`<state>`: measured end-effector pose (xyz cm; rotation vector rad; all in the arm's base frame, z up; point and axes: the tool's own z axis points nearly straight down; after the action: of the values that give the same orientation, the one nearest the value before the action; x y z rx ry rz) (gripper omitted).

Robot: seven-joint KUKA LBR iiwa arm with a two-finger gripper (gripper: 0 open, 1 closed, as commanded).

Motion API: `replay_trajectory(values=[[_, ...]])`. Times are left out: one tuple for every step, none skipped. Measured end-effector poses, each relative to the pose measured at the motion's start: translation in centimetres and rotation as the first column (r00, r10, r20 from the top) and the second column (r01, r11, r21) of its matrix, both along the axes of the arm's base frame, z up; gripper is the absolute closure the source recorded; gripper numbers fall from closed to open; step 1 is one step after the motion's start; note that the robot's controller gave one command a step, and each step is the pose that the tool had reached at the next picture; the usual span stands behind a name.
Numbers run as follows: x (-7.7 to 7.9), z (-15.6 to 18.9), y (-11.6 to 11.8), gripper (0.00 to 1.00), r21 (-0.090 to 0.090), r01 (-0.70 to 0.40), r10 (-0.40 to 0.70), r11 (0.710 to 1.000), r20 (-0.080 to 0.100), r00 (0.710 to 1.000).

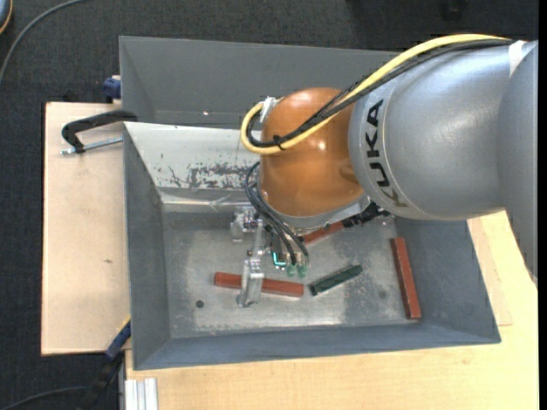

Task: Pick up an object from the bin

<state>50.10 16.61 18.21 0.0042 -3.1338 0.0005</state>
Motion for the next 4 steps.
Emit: replay_trajectory(values=[[1.42,-11.62,-8.57,0.0,-0.003,0.113,-0.113,0.994,0.001,0.994],[1.44,-11.57,-8.47,0.0,0.001,0.112,-0.112,0.994,0.006,0.994],[1.49,-11.52,-8.38,0.0,0.002,0.112,-0.112,0.994,0.007,0.994],[1.55,-11.46,-8.29,0.0,0.002,0.113,-0.113,0.994,0.009,0.994]])
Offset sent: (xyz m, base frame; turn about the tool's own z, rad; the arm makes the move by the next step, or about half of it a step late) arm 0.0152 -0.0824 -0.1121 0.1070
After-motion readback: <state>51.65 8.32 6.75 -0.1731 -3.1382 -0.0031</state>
